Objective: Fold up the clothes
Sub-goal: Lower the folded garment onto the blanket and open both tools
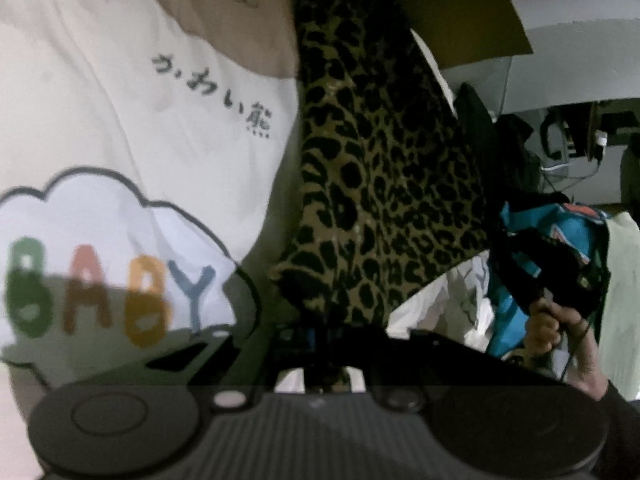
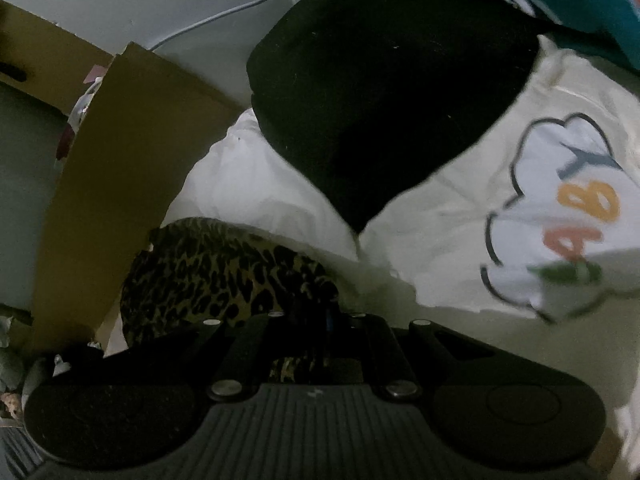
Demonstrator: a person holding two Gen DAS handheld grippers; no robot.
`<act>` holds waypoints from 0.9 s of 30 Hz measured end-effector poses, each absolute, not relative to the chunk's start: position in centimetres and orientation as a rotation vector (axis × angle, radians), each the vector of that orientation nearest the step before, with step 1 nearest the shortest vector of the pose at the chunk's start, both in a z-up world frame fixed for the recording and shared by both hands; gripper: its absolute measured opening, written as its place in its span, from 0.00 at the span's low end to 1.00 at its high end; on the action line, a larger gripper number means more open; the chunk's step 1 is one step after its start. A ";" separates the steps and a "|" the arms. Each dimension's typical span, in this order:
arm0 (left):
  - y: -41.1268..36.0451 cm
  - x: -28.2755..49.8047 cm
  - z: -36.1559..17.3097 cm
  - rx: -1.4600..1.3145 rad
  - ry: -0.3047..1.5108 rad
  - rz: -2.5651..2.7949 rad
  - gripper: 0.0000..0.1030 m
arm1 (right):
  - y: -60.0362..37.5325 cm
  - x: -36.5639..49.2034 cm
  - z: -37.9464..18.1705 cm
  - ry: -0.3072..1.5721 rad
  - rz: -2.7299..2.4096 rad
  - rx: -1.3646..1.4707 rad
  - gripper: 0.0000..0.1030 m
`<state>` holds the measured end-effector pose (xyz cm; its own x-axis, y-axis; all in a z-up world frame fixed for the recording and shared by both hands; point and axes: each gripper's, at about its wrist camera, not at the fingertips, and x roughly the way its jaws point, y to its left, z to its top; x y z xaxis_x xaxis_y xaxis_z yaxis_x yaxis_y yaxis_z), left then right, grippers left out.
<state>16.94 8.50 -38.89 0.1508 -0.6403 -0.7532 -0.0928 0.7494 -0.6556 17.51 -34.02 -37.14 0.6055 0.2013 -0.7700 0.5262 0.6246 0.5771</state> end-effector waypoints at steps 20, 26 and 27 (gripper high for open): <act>14.7 13.7 -32.5 -0.524 1.394 -0.385 0.04 | -25.8 7.1 -31.7 1.057 -0.178 0.789 0.06; 15.4 12.0 -30.7 -0.462 1.413 -0.397 0.04 | -23.7 5.3 -28.3 1.099 -0.122 0.714 0.06; 15.9 11.6 -30.4 -0.463 1.411 -0.394 0.04 | -23.3 5.1 -27.8 1.104 -0.114 0.697 0.06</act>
<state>11.56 15.86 -30.40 0.1217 -0.5233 -0.8434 -0.0108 0.8490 -0.5283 5.11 -23.26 -27.84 0.4677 0.2490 -0.8481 0.4165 0.7842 0.4599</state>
